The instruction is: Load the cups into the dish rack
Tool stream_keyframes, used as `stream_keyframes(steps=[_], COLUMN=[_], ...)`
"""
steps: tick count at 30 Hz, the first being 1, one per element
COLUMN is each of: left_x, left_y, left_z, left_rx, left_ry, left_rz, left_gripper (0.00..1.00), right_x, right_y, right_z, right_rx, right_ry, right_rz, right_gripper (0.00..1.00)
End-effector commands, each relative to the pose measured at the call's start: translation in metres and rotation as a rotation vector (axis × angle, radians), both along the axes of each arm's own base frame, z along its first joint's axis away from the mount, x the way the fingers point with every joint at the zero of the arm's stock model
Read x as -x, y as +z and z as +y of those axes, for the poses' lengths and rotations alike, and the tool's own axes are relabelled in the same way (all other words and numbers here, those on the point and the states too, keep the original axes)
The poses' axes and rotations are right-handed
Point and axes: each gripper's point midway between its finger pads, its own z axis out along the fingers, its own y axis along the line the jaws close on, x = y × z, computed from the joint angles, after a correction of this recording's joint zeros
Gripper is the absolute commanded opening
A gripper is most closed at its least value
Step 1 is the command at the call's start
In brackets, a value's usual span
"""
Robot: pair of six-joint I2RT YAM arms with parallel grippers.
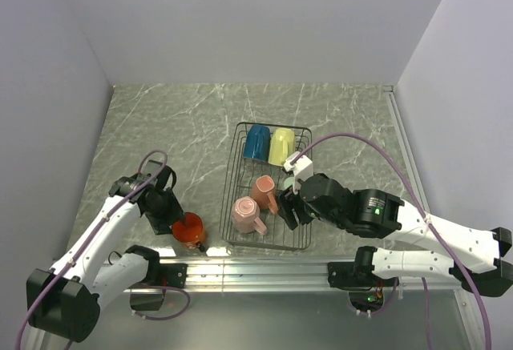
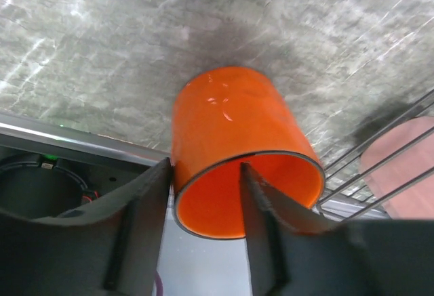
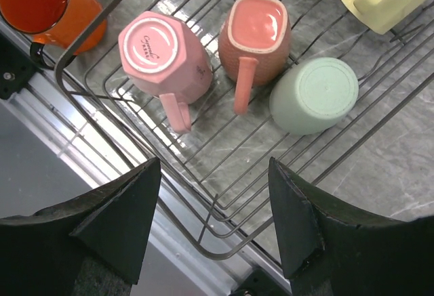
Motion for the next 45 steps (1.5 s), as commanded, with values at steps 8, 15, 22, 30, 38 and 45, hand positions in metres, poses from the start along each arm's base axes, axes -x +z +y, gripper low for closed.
stream_keyframes(steps=[8, 15, 22, 30, 38, 45], left_x=[-0.003, -0.015, -0.037, -0.068, -0.092, -0.093], left_y=[-0.013, -0.007, 0.030, 0.101, 0.209, 0.265], left_z=[-0.030, -0.023, -0.009, -0.010, -0.033, -0.077], left_rx=[0.056, -0.023, -0.128, -0.112, 0.067, 0.351], left_ry=[-0.018, -0.061, -0.098, -0.125, -0.175, -0.271], left_rz=[0.012, -0.001, -0.058, -0.279, -0.699, -0.917], left_gripper=[0.23, 0.00, 0.00, 0.00, 0.00, 0.00], right_x=[-0.008, -0.011, -0.013, -0.011, -0.017, 0.000], right_y=[0.004, 0.005, 0.013, 0.043, 0.097, 0.137], right_z=[-0.001, -0.007, -0.006, 0.010, 0.049, 0.100], right_rx=[-0.026, -0.027, -0.044, -0.143, -0.344, -0.648], right_ry=[0.008, -0.008, -0.016, 0.002, 0.085, 0.258], right_rz=[-0.022, -0.025, -0.027, 0.002, 0.150, 0.438], right_gripper=[0.71, 0.71, 0.72, 0.71, 0.76, 0.78])
